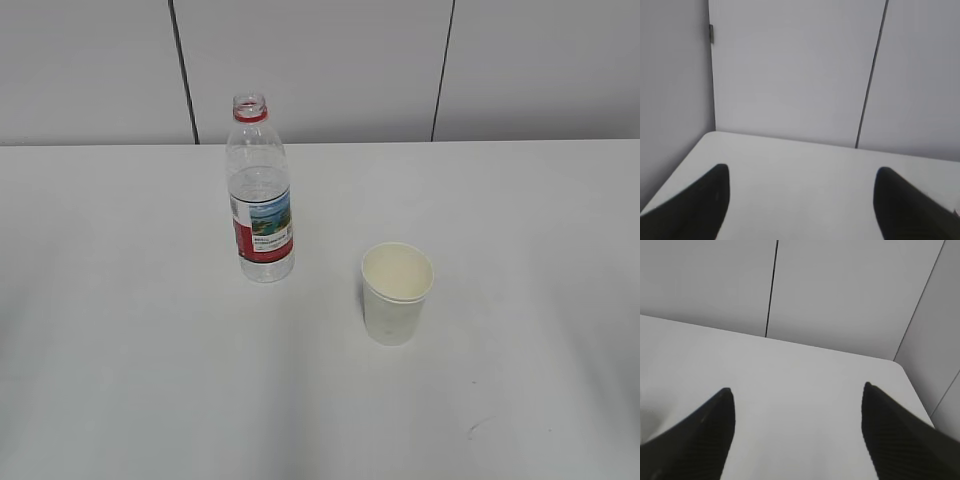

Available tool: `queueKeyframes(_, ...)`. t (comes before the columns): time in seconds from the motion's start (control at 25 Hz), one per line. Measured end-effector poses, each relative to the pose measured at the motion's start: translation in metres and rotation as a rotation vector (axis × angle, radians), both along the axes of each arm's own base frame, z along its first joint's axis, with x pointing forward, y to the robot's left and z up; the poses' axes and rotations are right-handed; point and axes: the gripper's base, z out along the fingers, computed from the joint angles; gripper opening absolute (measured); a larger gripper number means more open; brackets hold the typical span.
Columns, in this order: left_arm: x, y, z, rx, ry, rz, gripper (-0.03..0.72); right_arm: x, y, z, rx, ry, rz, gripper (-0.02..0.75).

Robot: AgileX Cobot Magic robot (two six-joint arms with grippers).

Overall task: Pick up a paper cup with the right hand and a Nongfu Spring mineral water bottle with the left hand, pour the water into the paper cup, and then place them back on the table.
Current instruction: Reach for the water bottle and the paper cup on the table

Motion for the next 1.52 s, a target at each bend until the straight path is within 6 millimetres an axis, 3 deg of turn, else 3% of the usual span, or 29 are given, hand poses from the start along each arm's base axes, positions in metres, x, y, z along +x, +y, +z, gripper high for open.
queueKeyframes(0.84, 0.056, 0.004, -0.013, 0.047, 0.061, -0.014, 0.52, 0.055, 0.009, -0.025, -0.023, 0.066, 0.104, 0.581)
queueKeyframes(1.28, 0.097, -0.03, -0.036, 0.095, 0.082, -0.237, 0.519, 0.082, 0.016, -0.03, 0.005, 0.086, 0.184, 0.581)
queueKeyframes(1.52, 0.117, -0.048, -0.059, 0.095, 0.129, -0.317, 0.519, 0.091, 0.02, -0.04, 0.009, 0.091, 0.228, 0.581)
